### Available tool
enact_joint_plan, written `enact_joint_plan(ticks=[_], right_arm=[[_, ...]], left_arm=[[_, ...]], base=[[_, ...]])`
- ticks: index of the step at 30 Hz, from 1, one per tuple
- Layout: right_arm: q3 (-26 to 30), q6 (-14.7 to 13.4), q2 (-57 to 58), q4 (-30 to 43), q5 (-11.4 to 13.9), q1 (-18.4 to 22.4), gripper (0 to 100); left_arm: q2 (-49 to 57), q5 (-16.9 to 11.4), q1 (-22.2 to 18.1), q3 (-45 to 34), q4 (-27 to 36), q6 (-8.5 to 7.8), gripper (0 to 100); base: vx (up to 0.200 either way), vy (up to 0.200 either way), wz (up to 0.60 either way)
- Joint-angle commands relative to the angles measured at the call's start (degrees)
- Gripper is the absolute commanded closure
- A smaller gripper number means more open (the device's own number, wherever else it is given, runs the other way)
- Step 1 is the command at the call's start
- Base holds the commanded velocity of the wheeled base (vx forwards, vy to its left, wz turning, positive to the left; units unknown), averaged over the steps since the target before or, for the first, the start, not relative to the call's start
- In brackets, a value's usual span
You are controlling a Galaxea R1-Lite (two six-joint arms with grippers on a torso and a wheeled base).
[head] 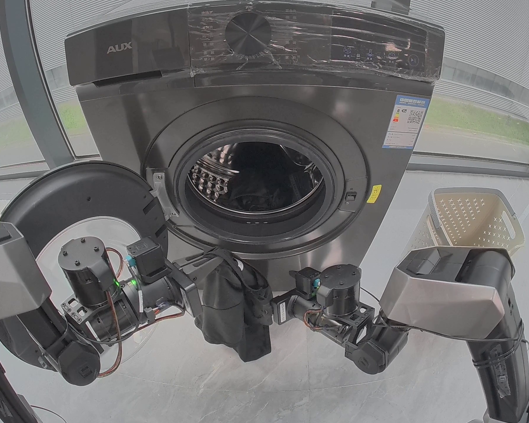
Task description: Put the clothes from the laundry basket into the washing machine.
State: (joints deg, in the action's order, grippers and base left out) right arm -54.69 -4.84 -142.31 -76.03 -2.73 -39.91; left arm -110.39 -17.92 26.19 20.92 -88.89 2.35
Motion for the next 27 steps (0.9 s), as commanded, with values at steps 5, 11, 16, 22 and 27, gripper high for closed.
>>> enact_joint_plan(ticks=[5,11,16,22,27], right_arm=[[-2.71,0.01,-0.6,-0.34,0.01,-0.87,0],[-2.27,-0.08,0.63,-0.87,0.09,-0.78,100],[2.57,-0.08,6.35,-1.14,0.18,-0.25,100],[11.27,0.09,16.19,-0.87,0.71,1.06,100],[13.91,0.36,21.99,-0.96,0.8,1.86,100]], left_arm=[[0.08,-0.01,0.09,-0.09,-0.05,0.11,100],[-0.18,-0.01,0.09,-0.18,-0.05,0.02,100],[-0.27,-0.01,-0.17,-0.26,-0.05,0.02,100],[0.35,-0.1,-0.52,-0.09,-0.05,0.11,100],[0.43,-0.01,-0.52,-0.26,-0.05,-0.07,100]], base=[[0.0,0.0,0.0],[0.0,0.0,0.0],[0.0,0.0,0.0],[0.0,0.0,0.0],[0.0,0.0,0.0]])
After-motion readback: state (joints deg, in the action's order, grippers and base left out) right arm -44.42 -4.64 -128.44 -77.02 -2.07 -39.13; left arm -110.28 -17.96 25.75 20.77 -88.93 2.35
